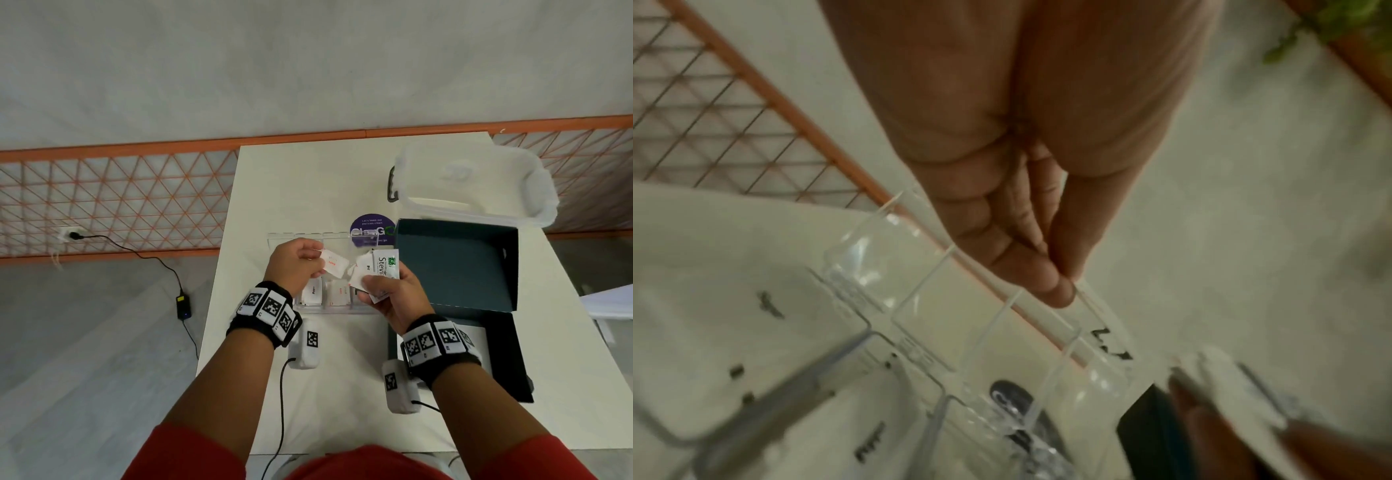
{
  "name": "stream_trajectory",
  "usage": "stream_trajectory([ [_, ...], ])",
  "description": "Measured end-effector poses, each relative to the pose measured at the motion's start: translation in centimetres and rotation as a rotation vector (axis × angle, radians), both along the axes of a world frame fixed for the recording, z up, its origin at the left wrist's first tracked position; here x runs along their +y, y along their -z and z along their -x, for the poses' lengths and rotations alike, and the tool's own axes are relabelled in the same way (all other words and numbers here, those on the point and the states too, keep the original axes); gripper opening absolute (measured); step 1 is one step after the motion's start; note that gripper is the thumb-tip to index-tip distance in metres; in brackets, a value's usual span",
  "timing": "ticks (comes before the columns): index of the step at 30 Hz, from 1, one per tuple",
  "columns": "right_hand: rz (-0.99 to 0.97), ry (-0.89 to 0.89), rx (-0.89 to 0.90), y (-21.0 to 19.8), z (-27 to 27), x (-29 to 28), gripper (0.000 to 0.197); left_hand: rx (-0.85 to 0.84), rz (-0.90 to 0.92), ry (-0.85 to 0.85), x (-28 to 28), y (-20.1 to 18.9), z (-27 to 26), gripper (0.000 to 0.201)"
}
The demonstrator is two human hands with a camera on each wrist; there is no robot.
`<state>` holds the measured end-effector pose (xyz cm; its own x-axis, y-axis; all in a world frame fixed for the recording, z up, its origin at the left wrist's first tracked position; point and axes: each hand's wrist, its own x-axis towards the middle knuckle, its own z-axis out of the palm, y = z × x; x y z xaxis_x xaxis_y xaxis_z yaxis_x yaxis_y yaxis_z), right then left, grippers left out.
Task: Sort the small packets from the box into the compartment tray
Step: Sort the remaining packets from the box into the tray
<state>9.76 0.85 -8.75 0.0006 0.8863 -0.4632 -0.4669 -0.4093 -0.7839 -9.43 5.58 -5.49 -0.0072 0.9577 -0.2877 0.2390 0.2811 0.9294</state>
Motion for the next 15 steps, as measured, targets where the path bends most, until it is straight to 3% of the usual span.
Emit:
stream_trajectory([
  [6, 0.037, 0.095, 0.018, 0.1, -1.2, 0.1, 0.039, 0.358, -0.084, 0.124, 0.7, 1.2, 0.2, 0.016],
  [15, 0.009, 0.103, 0.04, -0.4, -1.7, 0.5, 0.038, 0.584, -0.074, 0.294, 1.4, 4.1, -2.6, 0.017],
])
